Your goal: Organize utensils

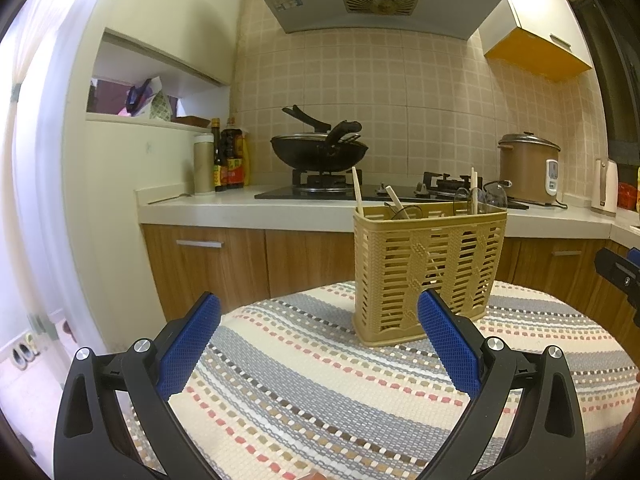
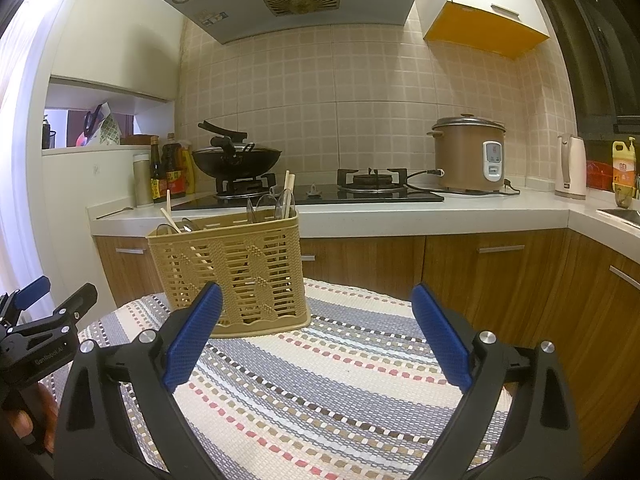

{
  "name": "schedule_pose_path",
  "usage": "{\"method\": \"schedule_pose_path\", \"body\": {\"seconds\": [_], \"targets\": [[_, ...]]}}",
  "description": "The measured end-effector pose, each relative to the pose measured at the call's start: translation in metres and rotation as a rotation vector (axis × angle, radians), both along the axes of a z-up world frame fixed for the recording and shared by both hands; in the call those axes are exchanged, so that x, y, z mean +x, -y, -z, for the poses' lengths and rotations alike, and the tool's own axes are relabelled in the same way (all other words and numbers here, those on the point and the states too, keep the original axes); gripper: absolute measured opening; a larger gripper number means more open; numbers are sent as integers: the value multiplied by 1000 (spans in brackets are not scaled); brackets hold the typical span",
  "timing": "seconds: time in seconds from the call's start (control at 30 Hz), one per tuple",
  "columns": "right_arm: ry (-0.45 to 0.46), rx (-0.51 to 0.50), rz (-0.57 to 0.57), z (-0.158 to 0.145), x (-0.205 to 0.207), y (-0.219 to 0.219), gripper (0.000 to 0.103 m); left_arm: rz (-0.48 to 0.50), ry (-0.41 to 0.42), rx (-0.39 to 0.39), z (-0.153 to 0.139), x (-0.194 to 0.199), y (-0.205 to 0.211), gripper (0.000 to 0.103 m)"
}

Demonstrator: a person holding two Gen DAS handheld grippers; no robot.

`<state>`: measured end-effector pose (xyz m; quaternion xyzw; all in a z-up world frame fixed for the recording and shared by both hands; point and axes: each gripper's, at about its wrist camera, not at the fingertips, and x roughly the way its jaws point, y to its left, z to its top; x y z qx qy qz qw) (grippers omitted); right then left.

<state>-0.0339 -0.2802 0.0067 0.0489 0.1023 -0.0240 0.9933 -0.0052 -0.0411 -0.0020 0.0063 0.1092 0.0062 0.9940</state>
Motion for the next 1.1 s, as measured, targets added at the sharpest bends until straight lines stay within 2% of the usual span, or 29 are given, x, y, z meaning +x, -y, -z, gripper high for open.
{"method": "schedule_pose_path", "body": {"seconds": [1.1], "targets": [[-10,-5,1,0,0,-1,92,-10,-6,3,-1,1,-1,95]]}}
